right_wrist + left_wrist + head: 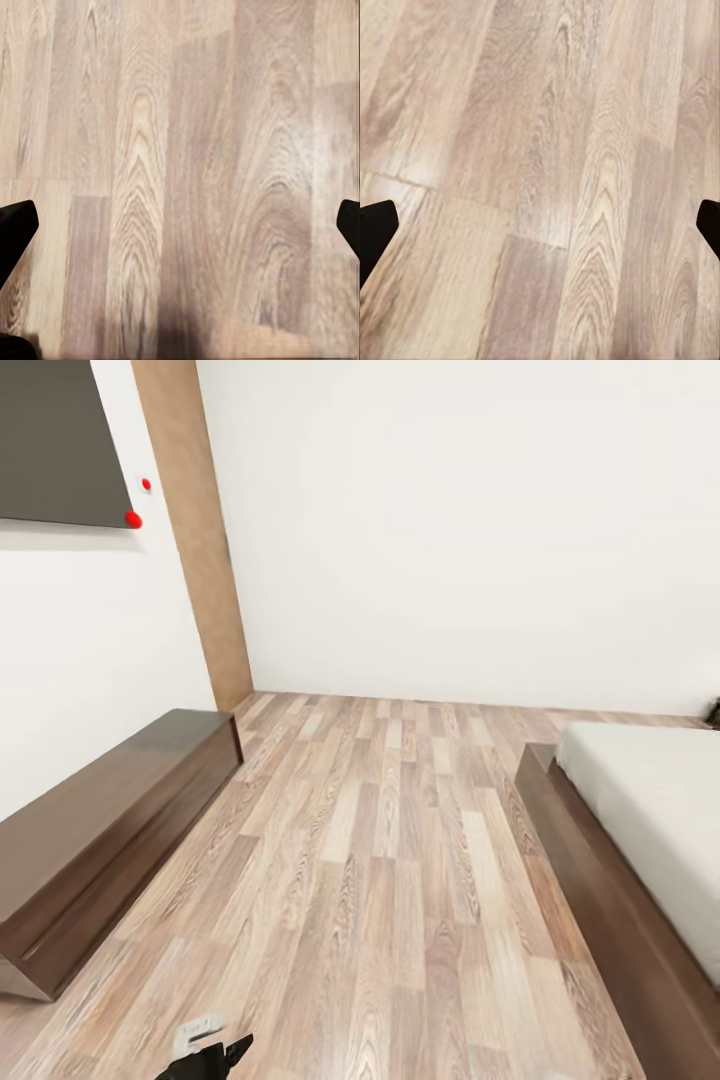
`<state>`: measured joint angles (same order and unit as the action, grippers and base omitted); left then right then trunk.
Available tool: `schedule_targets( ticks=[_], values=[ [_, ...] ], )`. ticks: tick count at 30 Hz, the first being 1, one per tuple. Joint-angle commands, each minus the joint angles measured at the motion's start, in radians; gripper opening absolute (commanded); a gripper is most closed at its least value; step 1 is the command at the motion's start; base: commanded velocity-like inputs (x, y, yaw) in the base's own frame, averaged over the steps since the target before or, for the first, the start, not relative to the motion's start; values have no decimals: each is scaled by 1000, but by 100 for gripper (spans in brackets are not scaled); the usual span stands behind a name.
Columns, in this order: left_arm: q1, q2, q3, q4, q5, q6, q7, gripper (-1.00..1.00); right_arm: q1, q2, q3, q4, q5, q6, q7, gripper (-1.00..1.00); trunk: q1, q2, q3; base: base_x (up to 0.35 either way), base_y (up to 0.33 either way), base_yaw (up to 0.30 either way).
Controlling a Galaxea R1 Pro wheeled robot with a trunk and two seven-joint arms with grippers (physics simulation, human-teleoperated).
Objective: In the bedroom, move the book from the bed onto either nightstand, and place the two sandals side by side next to the bed.
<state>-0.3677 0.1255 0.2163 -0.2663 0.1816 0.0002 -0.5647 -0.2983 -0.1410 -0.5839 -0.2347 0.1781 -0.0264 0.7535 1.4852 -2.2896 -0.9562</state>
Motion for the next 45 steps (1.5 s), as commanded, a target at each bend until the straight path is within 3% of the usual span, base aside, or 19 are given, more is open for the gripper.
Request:
schedule_targets(
  ticks=[1,16,45],
  values=[
    [0,0,2,1,4,0,-4,100,-1,0,-8,0,11,-3,4,100,0,0,-1,0,0,-193],
    [0,0,2,1,4,1,-4,100,-1,0,-8,0,11,-3,4,100,0,0,-1,29,0,-69],
    [0,0,2,1,4,0,-4,100,-1,1,-8,0,11,-3,4,100,0,0,-1,312,0,0]
  ],
)
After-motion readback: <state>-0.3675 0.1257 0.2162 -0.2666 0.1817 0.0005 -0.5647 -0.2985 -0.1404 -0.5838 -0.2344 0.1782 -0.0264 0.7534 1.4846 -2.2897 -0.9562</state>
